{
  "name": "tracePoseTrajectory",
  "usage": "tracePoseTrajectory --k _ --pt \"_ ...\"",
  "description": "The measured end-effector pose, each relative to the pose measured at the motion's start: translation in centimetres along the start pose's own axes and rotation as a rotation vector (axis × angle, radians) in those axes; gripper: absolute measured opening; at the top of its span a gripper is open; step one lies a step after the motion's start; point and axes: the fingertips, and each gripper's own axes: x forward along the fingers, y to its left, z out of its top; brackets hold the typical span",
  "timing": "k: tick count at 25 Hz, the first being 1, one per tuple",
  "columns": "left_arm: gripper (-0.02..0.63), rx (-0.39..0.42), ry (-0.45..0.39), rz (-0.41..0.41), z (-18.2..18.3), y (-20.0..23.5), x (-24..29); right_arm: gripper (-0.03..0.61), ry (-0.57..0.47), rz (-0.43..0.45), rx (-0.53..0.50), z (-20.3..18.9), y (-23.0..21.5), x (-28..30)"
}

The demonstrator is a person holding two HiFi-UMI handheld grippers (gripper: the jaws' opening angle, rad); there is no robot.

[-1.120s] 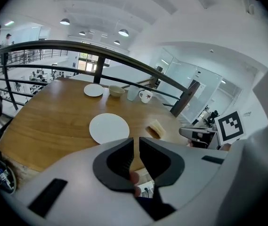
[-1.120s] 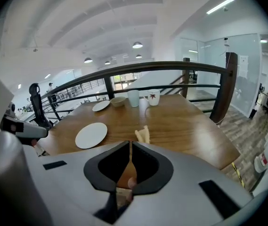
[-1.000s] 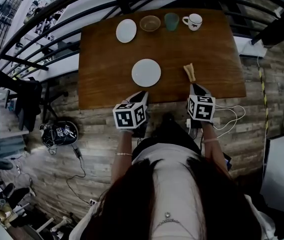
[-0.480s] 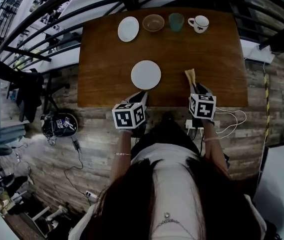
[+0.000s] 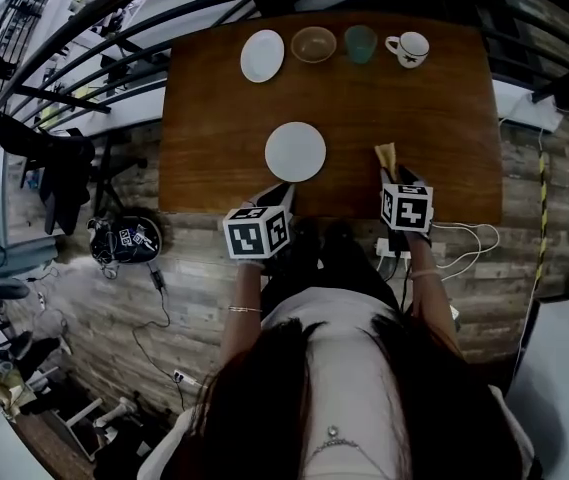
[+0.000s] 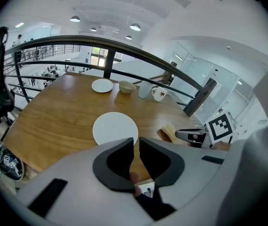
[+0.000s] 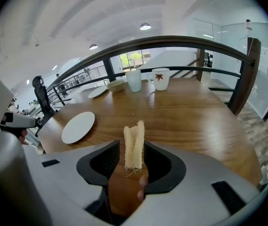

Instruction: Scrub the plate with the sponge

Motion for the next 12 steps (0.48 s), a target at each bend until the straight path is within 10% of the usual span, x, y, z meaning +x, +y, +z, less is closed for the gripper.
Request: tracePoseTrajectory --k 12 --pt "0.048 0.006 0.03 0.016 -0.4 0.9 0.1 0.173 0.075 -0.008 0.01 -2.2 -0.2 2.4"
